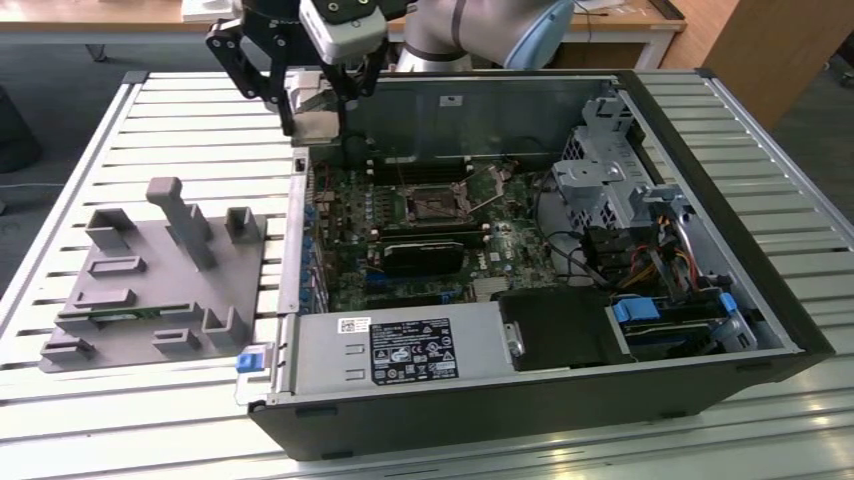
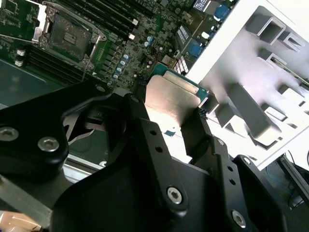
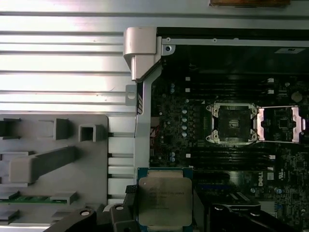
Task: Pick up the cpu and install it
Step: 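Pick up the cpu and move it towards the insertion slot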
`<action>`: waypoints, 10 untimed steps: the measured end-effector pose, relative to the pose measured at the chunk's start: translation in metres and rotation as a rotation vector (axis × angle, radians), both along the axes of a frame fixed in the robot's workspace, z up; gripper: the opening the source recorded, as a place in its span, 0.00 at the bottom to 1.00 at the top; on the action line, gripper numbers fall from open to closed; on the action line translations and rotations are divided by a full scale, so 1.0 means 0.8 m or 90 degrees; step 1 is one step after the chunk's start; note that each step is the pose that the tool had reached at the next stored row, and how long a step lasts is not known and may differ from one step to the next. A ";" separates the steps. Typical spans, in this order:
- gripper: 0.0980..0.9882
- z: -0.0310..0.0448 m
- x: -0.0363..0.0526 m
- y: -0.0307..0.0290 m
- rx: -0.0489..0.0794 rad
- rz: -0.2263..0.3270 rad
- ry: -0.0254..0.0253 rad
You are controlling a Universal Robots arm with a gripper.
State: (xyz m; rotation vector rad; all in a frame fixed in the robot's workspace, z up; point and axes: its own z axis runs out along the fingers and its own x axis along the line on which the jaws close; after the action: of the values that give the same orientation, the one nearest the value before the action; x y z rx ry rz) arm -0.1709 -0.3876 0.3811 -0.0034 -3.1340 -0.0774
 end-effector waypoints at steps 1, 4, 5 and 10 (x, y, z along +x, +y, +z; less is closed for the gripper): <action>0.50 -0.0001 0.000 0.0000 0.000 0.000 -0.0001; 0.50 0.0000 0.001 0.0000 0.000 0.000 0.0000; 0.50 0.0000 0.001 0.0000 0.000 0.000 0.0000; 0.50 0.0000 0.003 0.0000 0.000 0.000 0.0000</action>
State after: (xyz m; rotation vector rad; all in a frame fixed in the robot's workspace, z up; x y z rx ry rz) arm -0.1681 -0.3876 0.3811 -0.0033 -3.1340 -0.0774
